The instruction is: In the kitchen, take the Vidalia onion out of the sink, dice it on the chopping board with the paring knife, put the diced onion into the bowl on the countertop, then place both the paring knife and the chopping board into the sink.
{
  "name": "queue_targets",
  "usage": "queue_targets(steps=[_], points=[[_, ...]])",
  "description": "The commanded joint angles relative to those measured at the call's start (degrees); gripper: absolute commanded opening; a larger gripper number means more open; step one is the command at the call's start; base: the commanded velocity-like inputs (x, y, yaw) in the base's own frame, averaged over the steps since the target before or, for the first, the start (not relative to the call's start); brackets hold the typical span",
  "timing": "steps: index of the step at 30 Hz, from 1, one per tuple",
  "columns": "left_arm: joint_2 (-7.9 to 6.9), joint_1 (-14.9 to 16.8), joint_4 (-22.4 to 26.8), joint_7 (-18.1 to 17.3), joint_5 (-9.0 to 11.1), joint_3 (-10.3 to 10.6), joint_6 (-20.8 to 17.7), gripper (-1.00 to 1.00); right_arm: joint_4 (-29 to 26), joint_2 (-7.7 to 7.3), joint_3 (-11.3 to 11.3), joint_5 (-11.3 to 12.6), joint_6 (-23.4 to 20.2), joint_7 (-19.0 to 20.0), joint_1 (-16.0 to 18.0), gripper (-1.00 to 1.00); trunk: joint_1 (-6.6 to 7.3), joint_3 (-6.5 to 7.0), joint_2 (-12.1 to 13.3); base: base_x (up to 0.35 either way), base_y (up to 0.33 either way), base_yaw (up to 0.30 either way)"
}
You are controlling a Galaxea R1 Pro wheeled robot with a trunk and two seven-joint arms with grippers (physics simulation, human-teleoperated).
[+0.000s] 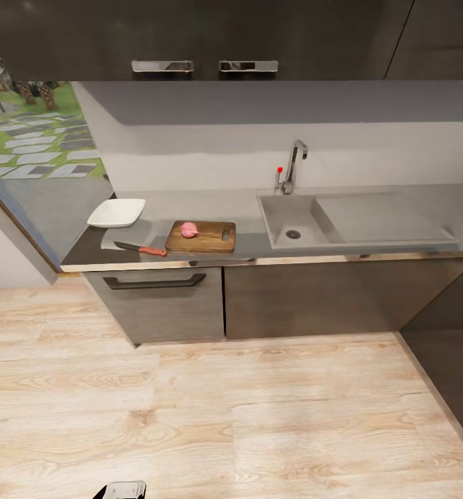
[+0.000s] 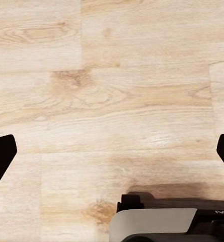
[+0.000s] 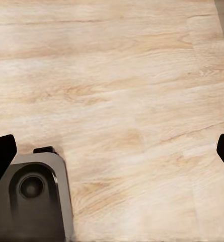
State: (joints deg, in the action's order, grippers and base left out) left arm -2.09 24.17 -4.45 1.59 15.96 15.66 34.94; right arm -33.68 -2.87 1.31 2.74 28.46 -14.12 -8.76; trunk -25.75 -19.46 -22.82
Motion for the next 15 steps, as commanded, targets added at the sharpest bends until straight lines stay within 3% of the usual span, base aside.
queue_targets(steps=[1, 6, 15], points=[[0.05, 0.1, -0.2, 0.2, 0.2, 0.5, 0.2, 1.0, 1.2, 0.0, -0.1, 0.3, 0.1, -0.1, 0.0, 1.0, -0.03, -0.08, -0.1, 0.0, 0.0, 0.0], [0.06, 0.1, -0.2, 0.1, 0.2, 0.5, -1.6, 1.0, 7.6, 0.05, 0.0, 0.4, 0.0, -0.3, 0.0, 1.0, -0.03, -0.08, -0.1, 0.0, 0.0, 0.0], [0.04, 0.1, -0.2, 0.1, 0.2, 0.5, -2.8, 1.0, 11.6, 0.21, -0.2, 0.4, -0.2, -0.2, 0.0, 1.0, -0.03, -0.08, -0.1, 0.0, 0.0, 0.0]])
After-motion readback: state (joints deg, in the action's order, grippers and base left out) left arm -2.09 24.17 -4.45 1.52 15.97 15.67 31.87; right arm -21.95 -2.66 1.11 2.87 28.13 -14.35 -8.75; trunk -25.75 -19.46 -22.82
